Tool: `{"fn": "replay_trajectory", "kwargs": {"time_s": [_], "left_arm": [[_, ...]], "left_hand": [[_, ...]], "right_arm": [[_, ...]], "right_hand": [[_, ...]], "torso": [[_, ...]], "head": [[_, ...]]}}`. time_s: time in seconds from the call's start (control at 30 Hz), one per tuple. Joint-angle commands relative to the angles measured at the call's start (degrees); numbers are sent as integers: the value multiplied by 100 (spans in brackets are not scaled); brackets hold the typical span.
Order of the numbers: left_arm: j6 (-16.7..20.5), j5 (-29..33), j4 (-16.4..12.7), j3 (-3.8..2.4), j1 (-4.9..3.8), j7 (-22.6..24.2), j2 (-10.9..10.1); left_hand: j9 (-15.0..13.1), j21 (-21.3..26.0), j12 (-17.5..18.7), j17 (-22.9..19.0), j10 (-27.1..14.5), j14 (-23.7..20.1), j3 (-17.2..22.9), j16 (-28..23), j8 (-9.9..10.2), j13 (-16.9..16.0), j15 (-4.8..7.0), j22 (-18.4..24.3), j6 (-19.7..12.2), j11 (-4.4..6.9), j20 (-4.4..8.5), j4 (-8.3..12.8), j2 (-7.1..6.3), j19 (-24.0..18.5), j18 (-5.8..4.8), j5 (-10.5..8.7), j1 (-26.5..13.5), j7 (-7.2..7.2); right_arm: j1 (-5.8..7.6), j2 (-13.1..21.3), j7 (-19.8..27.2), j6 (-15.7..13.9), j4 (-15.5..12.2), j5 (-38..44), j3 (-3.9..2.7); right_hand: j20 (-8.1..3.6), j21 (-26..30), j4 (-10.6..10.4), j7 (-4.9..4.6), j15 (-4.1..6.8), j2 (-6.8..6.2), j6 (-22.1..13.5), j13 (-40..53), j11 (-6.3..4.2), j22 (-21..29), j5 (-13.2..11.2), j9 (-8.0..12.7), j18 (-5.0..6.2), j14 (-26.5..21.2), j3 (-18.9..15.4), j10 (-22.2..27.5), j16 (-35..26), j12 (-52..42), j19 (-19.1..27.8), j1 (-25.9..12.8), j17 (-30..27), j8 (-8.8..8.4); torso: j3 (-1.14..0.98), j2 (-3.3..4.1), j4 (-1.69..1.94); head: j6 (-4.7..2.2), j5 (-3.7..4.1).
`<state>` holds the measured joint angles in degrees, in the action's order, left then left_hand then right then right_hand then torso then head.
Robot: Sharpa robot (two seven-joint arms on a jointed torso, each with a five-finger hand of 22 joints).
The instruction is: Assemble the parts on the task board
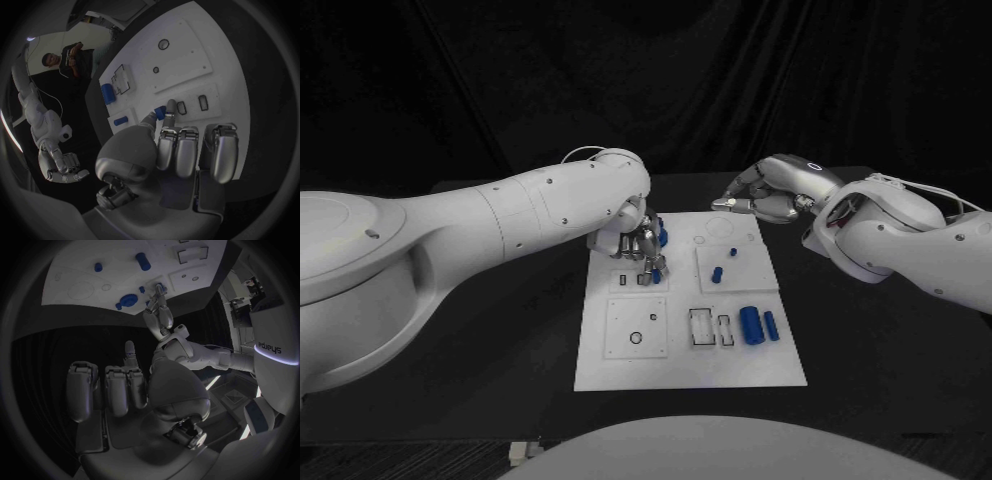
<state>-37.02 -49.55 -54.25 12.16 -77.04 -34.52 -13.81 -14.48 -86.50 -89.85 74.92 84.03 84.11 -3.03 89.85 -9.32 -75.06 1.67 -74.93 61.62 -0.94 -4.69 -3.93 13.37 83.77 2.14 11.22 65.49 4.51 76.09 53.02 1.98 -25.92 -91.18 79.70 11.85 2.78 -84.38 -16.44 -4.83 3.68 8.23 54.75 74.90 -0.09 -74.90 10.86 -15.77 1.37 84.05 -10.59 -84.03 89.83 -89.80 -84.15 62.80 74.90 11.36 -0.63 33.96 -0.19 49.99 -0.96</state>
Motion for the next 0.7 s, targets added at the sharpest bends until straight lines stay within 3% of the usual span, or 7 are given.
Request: {"fn": "replay_trajectory", "kwargs": {"time_s": [0.03, 0.57, 0.7], "left_arm": [[53, 16, -4, -6, 16, 72, 11], [36, 16, -21, -6, 18, 77, -16], [37, 16, -37, -6, 18, 82, -27]], "left_hand": [[-14, 28, -15, 1508, 597, 589, 92, 15, 41, -1494, 44, -802, 1, 35, 32, 96, -6, -1, -23, 141, 102, 10], [-122, 49, -15, 1508, 597, 589, 711, 15, 119, -1494, 69, -817, 116, 67, 55, 586, -212, 2, -21, 324, 202, -26], [-182, 51, -15, 1508, 597, 589, 897, 15, 116, -1494, 82, -827, 145, 78, 68, 734, -276, 9, -22, 451, 212, -37]], "right_arm": [[1, 6, -97, 33, 3, 7, -5], [-1, 9, -134, 56, 6, 7, -5], [-2, 8, -144, 68, 8, 7, -5]], "right_hand": [[38, 40, -1, -34, -49, 1, -1, 1510, 34, -1298, 27, -8, 23, 595, -27, -597, 17, -20, -249, 59, 1510, 12], [41, 55, -3, -32, -52, 3, 14, 1510, 40, -1293, 38, -13, 27, 595, -40, -597, 17, -20, -240, 95, 1510, 20], [42, 64, -4, -31, -54, 4, 22, 1510, 42, -1290, 40, -15, 29, 595, -45, -597, 17, -20, -235, 105, 1510, 25]], "torso": [[0, 0, 0], [1, -4, 0], [1, -3, 1]], "head": [[1, -12], [1, -63], [1, -77]]}}
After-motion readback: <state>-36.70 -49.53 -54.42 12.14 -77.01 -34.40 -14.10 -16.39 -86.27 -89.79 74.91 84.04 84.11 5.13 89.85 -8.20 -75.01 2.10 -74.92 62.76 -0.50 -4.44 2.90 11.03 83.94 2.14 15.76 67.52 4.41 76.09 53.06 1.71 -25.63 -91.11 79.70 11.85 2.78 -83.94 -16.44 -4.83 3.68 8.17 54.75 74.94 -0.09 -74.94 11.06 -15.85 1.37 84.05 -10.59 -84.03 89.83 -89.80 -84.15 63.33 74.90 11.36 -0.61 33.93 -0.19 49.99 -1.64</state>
